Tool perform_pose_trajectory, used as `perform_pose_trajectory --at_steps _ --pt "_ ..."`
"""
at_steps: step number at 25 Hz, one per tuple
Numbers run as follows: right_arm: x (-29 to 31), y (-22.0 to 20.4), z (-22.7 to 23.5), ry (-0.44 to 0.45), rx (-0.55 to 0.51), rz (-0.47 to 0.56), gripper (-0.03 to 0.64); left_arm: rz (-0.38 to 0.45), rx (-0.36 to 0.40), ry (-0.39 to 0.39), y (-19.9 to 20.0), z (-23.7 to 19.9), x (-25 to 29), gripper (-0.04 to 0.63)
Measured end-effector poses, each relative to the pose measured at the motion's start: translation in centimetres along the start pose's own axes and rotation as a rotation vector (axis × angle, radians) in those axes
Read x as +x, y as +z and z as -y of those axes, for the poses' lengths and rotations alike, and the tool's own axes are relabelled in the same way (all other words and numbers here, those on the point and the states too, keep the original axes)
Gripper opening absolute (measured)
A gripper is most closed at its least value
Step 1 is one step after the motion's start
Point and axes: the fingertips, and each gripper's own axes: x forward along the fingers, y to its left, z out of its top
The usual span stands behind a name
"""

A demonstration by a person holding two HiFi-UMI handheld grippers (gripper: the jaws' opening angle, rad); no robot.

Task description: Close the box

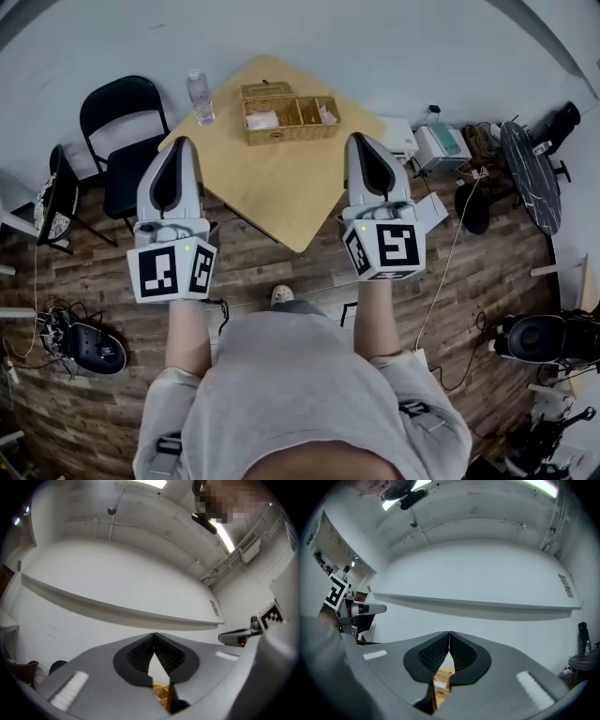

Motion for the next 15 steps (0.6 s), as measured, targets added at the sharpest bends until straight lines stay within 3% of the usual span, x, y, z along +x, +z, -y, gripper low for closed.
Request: perform_pose_trajectory --at_steps 15 --pt "5.2 -2.3 3.3 0.060 0.041 0.018 0.005 0.020 -0.017 0.030 -1.8 0.6 4.6 0.058"
